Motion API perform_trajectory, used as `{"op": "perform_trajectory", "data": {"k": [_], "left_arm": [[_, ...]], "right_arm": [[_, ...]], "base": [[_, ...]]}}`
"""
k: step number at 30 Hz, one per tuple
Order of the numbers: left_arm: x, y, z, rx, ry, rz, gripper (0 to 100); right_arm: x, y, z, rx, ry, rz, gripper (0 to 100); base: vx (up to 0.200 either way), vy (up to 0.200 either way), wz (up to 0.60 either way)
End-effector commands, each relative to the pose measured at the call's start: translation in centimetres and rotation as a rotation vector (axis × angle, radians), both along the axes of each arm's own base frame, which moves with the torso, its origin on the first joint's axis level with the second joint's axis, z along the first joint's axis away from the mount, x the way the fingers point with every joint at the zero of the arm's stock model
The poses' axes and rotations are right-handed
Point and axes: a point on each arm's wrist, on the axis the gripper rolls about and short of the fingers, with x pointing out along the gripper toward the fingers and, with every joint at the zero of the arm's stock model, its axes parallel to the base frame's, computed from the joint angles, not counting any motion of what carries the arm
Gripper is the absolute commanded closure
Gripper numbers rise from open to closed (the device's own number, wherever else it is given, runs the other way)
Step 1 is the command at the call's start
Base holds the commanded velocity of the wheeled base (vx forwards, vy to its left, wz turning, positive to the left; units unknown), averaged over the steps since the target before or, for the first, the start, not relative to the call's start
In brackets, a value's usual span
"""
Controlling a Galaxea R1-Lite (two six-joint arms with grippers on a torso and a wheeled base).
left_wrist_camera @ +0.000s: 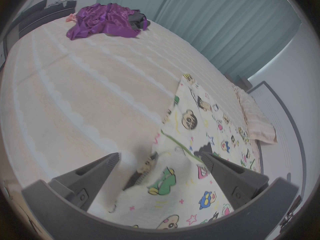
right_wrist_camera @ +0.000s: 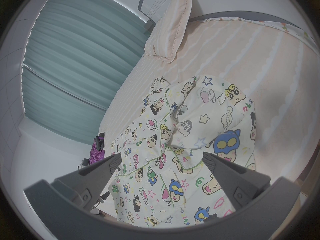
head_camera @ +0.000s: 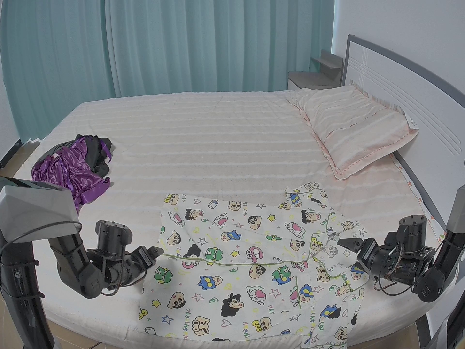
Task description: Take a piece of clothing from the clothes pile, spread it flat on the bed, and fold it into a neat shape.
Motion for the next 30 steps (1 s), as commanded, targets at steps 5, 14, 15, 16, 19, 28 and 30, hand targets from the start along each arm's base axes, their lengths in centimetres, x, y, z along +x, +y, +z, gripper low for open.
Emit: {"op": "perform_trajectory", "data": {"k": [5, 14, 15, 16, 19, 28, 30], "left_arm": [[-2.4, 4.9, 4.2, -0.174, -0.067, 0.04, 0], [-4.6, 4.6, 6.4, -0.344, -0.081, 0.081, 0], [-4.7, 4.6, 6.6, -0.365, -0.083, 0.083, 0], [-4.9, 4.5, 6.8, -0.38, -0.084, 0.075, 0], [-5.6, 4.5, 7.5, -0.41, -0.097, 0.046, 0], [-5.8, 4.3, 8.1, -0.445, -0.108, 0.041, 0], [-5.8, 4.3, 8.0, -0.448, -0.104, 0.036, 0]], "right_arm": [[0.2, -0.1, 0.2, 0.004, -0.012, -0.004, 0], [3.5, 0.2, 2.4, 0.014, -0.09, -0.016, 0], [4.3, 0.2, 2.6, 0.01, -0.078, -0.025, 0], [5.2, 0.0, 2.9, 0.007, -0.07, -0.035, 0], [8.3, -0.1, 3.7, 0.002, -0.052, -0.061, 0], [15.3, 0.4, 0.8, -0.084, -0.05, -0.025, 0], [16.3, 0.6, -0.2, -0.094, -0.048, -0.017, 0]], "base": [[0.0, 0.0, 0.0], [0.0, 0.0, 0.0], [0.0, 0.0, 0.0], [0.0, 0.0, 0.0], [0.0, 0.0, 0.0], [0.0, 0.0, 0.0], [0.0, 0.0, 0.0]]}}
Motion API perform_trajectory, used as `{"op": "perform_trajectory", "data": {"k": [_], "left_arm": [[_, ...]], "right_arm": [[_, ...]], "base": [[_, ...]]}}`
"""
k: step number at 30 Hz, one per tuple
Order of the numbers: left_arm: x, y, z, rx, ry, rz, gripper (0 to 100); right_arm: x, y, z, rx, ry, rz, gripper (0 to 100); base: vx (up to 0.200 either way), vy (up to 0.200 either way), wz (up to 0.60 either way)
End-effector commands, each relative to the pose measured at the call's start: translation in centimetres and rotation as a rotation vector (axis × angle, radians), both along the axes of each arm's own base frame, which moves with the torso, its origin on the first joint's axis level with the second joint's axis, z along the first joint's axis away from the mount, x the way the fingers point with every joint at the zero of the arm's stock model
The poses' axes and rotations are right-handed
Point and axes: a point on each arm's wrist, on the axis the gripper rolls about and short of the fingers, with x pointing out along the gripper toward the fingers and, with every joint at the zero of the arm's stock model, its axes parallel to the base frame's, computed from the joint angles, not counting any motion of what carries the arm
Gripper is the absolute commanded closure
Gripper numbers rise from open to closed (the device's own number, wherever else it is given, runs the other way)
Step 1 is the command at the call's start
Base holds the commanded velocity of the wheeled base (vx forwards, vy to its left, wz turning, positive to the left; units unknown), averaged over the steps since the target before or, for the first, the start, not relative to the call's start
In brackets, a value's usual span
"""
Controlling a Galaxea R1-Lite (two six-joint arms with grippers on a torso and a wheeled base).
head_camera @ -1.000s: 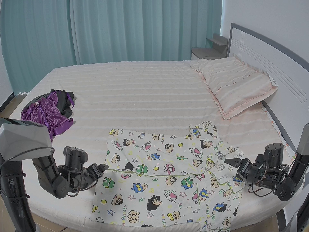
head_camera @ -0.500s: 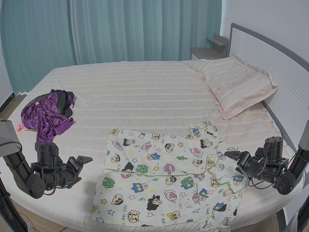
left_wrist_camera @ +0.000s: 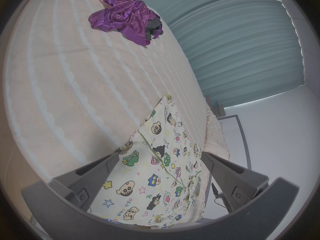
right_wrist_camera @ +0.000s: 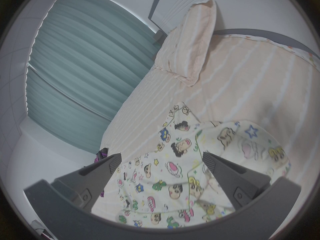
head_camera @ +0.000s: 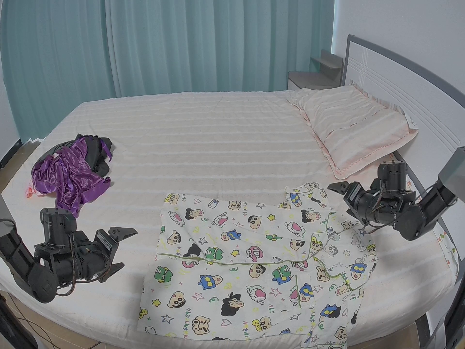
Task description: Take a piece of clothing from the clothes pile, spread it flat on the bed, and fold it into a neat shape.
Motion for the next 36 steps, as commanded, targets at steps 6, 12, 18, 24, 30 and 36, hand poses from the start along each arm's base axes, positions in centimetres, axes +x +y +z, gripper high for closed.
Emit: {"op": "perform_trajectory", "data": {"k": [6, 12, 18, 24, 30, 36], "left_arm": [[-0.4, -0.5, 0.6, -0.026, -0.015, -0.029, 0], [-0.8, -0.9, 0.3, -0.036, 0.007, -0.04, 0], [-0.8, -1.0, 0.3, -0.039, 0.008, -0.042, 0], [-0.8, -1.0, 0.3, -0.044, 0.009, -0.04, 0], [-0.8, -1.1, 0.3, -0.045, 0.008, -0.044, 0], [-0.9, -1.1, 0.4, -0.053, 0.007, -0.039, 0]], "right_arm": [[7.1, -0.2, -5.4, -0.113, 0.048, 0.028, 0], [9.8, 0.1, -5.2, -0.13, 0.028, 0.035, 0], [10.8, -0.9, -6.9, -0.177, 0.03, 0.038, 0], [12.1, -1.2, -7.9, -0.183, 0.014, 0.03, 0], [13.2, -1.0, -8.6, -0.186, 0.002, 0.023, 0], [13.4, -1.1, -8.9, -0.187, 0.016, 0.023, 0]], "base": [[0.0, 0.0, 0.0], [0.0, 0.0, 0.0], [0.0, 0.0, 0.0], [0.0, 0.0, 0.0], [0.0, 0.0, 0.0], [0.0, 0.0, 0.0]]}}
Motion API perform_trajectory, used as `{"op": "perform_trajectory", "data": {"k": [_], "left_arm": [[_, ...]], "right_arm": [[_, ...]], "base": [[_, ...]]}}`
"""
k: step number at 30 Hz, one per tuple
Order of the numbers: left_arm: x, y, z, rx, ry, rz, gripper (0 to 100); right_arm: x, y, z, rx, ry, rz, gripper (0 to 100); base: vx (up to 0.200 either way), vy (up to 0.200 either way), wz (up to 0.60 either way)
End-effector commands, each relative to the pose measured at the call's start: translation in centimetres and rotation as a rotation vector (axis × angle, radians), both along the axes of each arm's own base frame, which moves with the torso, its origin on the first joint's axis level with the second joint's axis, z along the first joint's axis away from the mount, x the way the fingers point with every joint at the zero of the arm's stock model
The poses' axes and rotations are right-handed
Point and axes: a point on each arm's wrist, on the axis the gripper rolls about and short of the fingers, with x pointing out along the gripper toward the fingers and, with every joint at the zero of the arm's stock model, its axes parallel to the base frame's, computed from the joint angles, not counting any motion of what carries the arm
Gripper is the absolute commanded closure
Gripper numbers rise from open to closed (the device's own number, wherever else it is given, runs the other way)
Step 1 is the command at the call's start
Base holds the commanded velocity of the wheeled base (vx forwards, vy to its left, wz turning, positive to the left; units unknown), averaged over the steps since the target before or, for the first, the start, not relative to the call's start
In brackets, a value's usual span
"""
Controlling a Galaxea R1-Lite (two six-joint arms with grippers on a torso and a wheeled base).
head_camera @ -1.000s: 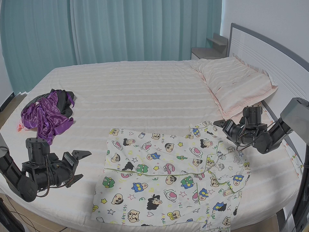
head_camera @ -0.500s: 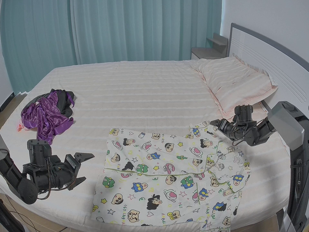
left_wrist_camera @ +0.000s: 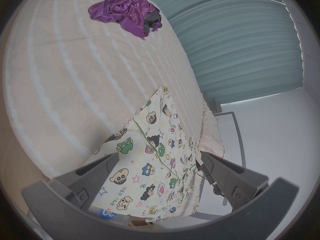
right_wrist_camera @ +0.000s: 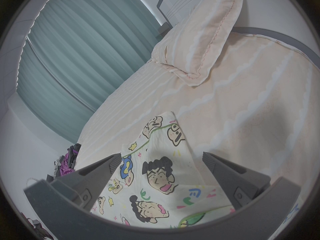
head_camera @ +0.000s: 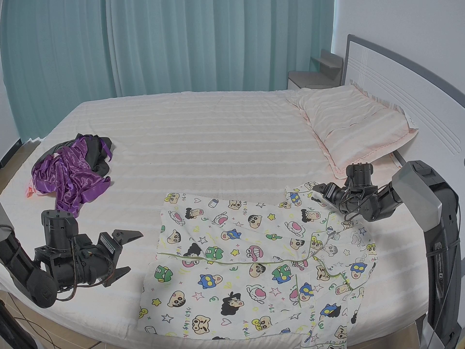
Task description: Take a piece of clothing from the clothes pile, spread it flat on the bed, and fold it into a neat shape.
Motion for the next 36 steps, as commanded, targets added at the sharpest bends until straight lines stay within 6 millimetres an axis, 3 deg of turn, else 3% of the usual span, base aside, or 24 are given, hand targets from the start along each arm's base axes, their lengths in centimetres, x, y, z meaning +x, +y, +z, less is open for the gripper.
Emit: {"op": "perform_trajectory", "data": {"k": [1, 17, 18, 36], "left_arm": [[0.0, 0.0, 0.1, -0.001, -0.005, -0.002, 0], [0.0, 0.0, 0.0, -0.002, -0.001, -0.001, 0], [0.0, 0.0, 0.0, -0.002, -0.001, -0.001, 0], [0.0, -0.1, 0.0, -0.002, -0.001, -0.002, 0]], "right_arm": [[0.2, 0.0, -0.6, -0.001, 0.006, 0.0, 0], [1.3, -0.1, -3.1, -0.002, 0.065, -0.001, 0], [1.3, -0.1, -2.9, 0.0, 0.059, -0.004, 100], [2.3, -2.2, 0.1, 0.054, -0.02, -0.078, 100]], "base": [[0.0, 0.0, 0.0], [0.0, 0.0, 0.0], [0.0, 0.0, 0.0], [0.0, 0.0, 0.0]]}}
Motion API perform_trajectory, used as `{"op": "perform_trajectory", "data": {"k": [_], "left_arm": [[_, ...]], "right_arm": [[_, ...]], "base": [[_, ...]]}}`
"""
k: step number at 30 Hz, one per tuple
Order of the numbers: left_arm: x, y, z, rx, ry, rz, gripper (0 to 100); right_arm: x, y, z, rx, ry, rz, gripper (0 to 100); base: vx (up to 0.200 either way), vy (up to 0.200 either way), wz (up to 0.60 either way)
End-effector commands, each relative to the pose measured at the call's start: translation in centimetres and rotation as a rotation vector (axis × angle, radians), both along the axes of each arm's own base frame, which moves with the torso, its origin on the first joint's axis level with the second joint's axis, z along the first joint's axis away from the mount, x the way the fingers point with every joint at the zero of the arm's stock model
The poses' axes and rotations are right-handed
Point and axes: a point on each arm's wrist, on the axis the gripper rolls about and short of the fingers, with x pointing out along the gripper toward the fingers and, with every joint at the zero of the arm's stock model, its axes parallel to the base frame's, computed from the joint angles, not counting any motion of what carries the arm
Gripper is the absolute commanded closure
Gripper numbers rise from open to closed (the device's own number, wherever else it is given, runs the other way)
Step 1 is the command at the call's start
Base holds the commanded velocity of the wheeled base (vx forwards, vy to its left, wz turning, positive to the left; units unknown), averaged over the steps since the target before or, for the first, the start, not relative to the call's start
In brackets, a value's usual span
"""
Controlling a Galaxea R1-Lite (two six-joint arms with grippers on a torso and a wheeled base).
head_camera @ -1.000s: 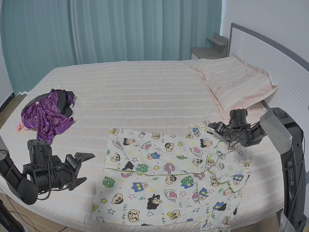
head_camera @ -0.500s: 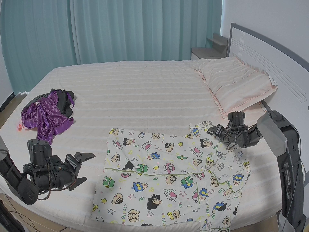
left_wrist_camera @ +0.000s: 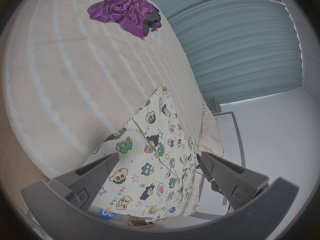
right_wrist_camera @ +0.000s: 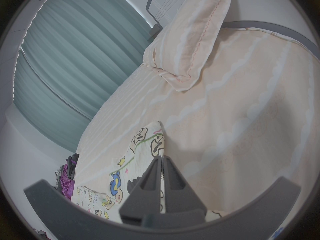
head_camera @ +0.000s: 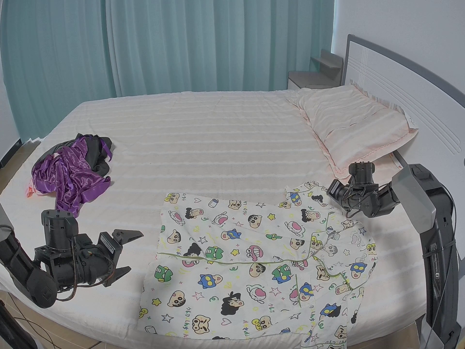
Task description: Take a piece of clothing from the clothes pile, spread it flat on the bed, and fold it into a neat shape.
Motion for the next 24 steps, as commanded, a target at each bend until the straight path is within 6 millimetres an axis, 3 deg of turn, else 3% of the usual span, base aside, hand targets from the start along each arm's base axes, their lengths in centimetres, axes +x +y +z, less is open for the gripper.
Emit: {"op": "perform_trajectory", "data": {"k": [1, 11, 19, 20, 24], "left_arm": [[0.0, 0.0, 0.0, 0.0, 0.001, -0.001, 0], [0.0, 0.0, 0.0, 0.0, 0.0, 0.001, 0], [0.0, 0.0, 0.0, 0.0, 0.0, 0.001, 0], [0.0, 0.0, 0.0, 0.0, 0.0, 0.001, 0], [0.0, 0.0, 0.0, 0.0, 0.001, -0.001, 0]], "right_arm": [[0.2, -0.4, 1.3, 0.006, -0.032, -0.013, 100], [1.0, -1.7, 2.7, -0.007, -0.097, -0.071, 100], [0.4, -1.9, 1.6, -0.013, -0.056, -0.065, 100], [0.3, -1.8, 1.6, -0.008, -0.051, -0.059, 0], [0.4, -1.4, 1.6, 0.0, -0.052, -0.054, 0]], "base": [[0.0, 0.0, 0.0], [0.0, 0.0, 0.0], [0.0, 0.0, 0.0], [0.0, 0.0, 0.0], [0.0, 0.0, 0.0]]}}
